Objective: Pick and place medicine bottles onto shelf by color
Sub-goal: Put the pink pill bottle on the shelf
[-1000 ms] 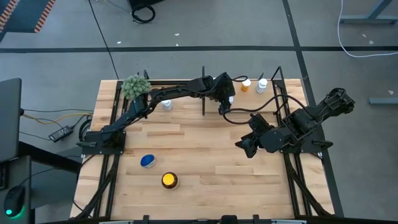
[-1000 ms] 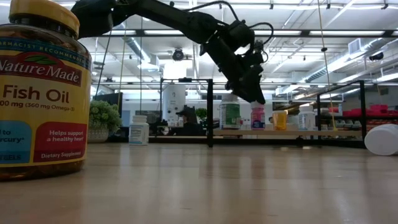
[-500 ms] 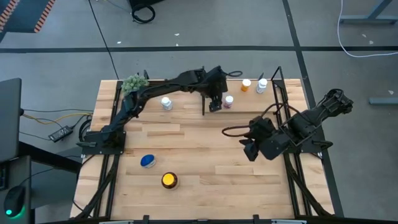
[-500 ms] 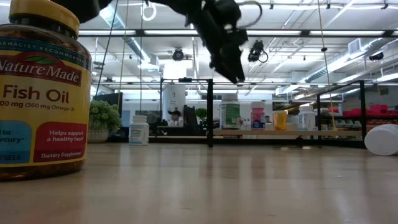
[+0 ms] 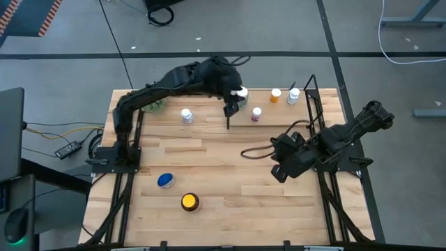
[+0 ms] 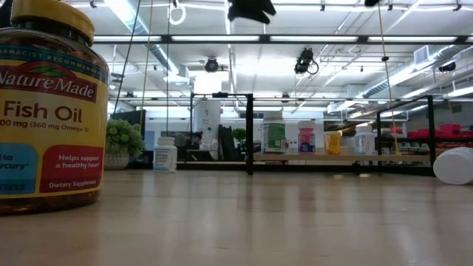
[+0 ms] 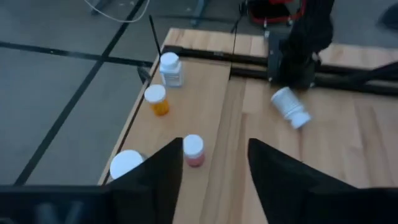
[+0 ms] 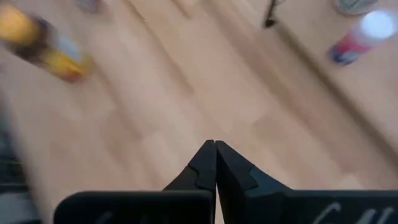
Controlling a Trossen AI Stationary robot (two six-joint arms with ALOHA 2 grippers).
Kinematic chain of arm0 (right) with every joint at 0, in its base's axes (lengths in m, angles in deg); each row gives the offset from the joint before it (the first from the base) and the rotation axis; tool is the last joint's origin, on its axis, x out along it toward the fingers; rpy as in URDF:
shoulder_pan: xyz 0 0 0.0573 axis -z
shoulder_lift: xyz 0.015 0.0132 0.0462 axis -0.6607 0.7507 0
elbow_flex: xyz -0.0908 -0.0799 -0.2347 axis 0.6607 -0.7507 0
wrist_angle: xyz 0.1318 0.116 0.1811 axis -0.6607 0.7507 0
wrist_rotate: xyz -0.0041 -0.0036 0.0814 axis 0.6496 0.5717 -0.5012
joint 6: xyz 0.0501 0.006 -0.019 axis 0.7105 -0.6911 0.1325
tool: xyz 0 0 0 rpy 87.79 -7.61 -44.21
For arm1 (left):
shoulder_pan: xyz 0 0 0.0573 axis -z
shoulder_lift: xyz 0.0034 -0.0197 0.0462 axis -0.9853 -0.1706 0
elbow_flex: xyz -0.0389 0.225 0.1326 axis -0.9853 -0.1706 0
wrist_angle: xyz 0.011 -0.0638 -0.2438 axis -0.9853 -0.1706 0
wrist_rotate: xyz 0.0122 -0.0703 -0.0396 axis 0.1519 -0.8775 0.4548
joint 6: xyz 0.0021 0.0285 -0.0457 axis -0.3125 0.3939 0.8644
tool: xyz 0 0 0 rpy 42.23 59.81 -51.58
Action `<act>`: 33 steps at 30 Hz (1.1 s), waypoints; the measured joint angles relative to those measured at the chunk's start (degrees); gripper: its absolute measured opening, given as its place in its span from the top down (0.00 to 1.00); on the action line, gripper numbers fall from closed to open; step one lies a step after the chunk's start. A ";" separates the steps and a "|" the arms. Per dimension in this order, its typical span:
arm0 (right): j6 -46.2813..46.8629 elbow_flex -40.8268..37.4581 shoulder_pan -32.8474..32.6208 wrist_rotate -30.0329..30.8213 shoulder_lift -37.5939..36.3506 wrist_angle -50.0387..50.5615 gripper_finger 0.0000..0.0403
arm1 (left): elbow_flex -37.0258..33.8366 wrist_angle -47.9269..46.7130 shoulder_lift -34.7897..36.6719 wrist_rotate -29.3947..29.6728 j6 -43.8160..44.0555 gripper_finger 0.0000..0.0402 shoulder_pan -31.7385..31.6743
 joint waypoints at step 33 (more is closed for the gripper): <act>-36.01 -38.66 46.49 -20.60 1.33 -59.35 0.99 | -1.04 -34.74 10.77 -2.14 -2.02 0.96 -4.74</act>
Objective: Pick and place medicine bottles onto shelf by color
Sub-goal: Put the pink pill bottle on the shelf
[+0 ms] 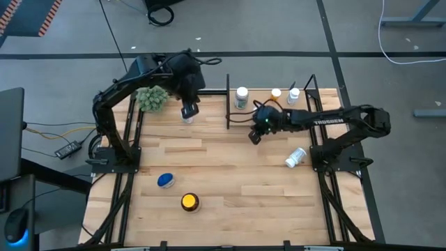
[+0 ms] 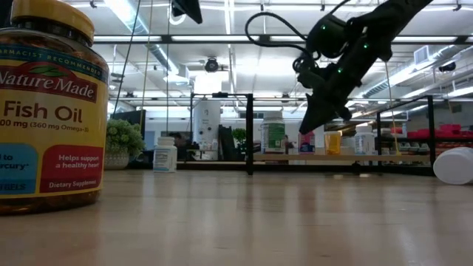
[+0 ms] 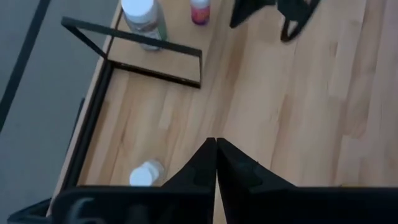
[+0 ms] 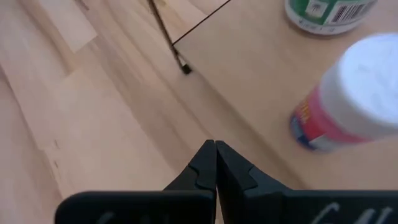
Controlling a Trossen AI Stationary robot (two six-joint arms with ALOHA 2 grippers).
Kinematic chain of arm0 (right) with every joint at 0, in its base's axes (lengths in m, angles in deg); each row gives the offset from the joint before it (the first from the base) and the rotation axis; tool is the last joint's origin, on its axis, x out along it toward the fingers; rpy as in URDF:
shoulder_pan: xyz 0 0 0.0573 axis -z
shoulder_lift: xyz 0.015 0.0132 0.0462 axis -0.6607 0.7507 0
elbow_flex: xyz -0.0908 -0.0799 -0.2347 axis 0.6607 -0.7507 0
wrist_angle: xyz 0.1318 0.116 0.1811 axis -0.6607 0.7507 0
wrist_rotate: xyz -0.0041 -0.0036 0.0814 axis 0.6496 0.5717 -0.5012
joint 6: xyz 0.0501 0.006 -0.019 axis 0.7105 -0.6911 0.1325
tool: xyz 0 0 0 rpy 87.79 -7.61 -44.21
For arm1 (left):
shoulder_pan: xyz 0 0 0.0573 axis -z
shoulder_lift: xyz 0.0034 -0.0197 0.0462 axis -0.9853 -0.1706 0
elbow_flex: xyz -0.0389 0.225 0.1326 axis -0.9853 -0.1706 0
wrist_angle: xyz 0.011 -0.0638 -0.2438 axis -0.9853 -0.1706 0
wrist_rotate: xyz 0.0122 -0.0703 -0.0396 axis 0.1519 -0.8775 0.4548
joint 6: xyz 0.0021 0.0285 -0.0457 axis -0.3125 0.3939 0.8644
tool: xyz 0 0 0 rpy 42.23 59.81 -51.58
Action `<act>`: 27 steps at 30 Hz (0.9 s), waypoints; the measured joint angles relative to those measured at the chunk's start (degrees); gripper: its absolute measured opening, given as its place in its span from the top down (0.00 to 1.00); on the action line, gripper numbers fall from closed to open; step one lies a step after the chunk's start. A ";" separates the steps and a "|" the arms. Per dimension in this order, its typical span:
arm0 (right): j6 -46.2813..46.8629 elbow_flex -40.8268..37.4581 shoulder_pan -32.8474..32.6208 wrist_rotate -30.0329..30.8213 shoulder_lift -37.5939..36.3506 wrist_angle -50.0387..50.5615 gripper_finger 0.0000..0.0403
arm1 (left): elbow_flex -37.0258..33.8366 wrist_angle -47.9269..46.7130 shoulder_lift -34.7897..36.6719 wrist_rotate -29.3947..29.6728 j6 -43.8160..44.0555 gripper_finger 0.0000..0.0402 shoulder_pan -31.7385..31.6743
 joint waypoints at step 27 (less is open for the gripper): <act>-12.71 0.00 12.88 -5.69 0.00 -0.01 0.99 | -4.79 2.68 3.29 -0.11 0.57 0.98 -0.20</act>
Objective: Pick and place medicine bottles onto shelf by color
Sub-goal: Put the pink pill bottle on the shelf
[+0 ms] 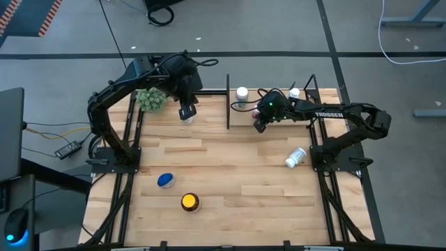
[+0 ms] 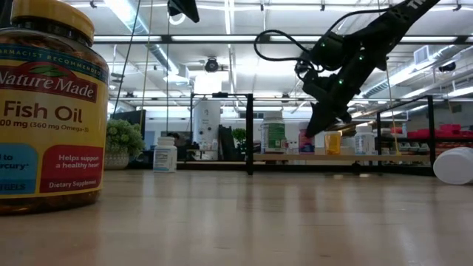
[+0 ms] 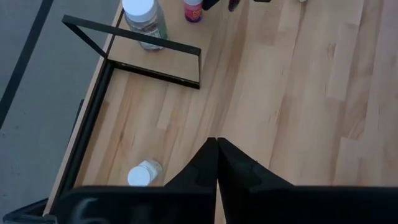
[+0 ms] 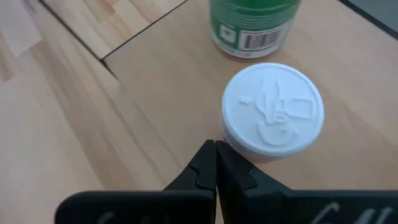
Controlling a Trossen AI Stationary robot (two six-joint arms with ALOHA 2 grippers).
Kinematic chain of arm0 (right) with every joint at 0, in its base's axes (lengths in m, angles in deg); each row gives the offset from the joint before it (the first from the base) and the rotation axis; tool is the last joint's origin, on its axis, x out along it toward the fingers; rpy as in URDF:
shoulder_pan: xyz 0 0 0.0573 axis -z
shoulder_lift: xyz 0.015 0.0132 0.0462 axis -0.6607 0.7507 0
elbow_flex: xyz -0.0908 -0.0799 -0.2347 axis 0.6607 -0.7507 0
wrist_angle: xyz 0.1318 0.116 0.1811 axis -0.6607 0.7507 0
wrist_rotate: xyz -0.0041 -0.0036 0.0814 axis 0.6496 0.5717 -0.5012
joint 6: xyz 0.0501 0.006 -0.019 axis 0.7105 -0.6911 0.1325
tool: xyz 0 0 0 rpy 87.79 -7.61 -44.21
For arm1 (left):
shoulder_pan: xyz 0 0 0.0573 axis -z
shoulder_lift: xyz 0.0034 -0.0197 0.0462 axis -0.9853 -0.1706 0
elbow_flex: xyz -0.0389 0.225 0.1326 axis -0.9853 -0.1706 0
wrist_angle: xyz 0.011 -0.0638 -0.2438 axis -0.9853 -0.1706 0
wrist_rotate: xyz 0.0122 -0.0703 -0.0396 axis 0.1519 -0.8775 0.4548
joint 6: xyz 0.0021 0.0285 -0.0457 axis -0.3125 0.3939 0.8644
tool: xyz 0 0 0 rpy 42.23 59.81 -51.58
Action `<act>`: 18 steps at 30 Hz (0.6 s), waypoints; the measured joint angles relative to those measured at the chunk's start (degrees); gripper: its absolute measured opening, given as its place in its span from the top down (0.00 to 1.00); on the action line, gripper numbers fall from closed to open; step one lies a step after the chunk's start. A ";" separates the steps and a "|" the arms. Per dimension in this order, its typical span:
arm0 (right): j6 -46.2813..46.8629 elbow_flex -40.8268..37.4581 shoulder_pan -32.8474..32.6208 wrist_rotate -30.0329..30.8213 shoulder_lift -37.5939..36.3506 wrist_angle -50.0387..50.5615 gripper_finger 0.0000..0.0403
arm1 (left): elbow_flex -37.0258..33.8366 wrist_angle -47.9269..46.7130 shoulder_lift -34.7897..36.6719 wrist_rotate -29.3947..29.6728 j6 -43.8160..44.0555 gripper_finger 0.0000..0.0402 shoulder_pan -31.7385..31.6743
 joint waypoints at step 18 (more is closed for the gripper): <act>3.14 0.00 1.29 -3.60 0.00 -1.14 0.99 | -0.01 0.00 -0.01 -0.76 0.59 0.96 0.05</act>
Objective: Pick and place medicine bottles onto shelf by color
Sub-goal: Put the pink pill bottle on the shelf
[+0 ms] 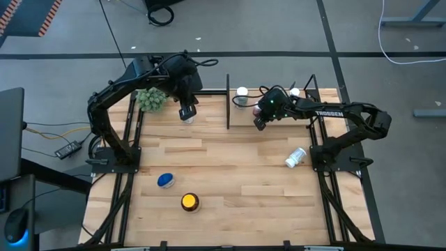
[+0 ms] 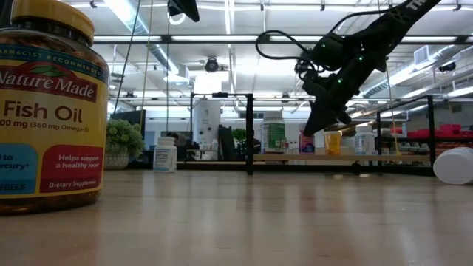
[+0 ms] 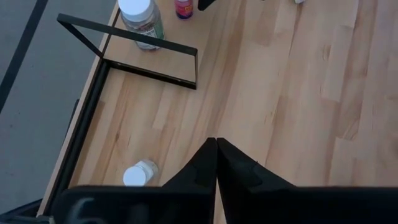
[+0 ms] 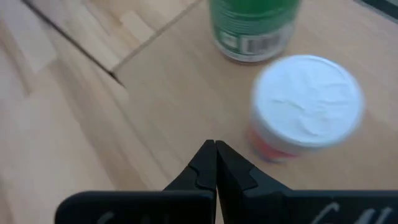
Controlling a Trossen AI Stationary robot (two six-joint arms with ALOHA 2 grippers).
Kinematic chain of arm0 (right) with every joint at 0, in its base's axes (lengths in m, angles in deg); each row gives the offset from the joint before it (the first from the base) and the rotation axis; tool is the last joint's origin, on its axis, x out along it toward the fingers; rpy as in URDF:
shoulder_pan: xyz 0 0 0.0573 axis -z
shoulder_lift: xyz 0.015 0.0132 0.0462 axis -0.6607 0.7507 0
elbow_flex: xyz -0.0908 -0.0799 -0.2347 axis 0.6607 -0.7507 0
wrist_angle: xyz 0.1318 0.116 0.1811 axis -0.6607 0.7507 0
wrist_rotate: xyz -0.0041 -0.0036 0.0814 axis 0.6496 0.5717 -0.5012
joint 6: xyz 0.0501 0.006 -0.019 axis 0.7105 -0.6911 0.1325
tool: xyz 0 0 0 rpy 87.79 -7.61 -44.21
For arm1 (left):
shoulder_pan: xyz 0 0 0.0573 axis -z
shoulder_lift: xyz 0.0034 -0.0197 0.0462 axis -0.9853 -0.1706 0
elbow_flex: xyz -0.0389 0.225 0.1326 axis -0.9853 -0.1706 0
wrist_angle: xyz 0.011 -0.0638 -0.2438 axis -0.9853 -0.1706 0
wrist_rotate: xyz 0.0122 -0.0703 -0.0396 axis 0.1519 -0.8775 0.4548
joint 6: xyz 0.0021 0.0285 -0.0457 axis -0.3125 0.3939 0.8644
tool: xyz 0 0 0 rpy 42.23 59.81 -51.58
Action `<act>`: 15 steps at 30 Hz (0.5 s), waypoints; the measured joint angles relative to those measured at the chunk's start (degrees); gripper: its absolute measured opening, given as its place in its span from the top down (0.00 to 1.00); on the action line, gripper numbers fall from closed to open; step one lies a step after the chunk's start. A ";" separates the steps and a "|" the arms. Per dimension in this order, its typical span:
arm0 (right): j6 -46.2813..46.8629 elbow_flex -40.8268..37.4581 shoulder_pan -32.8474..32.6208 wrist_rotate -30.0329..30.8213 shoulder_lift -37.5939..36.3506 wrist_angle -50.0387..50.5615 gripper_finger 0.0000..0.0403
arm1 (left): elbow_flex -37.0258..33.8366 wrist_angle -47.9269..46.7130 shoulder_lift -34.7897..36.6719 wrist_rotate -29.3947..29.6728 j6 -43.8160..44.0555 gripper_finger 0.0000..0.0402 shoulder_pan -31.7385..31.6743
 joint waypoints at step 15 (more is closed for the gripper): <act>-2.47 -0.28 1.04 0.04 5.01 -1.84 0.99 | 0.02 -1.25 0.00 -0.05 0.86 0.96 0.01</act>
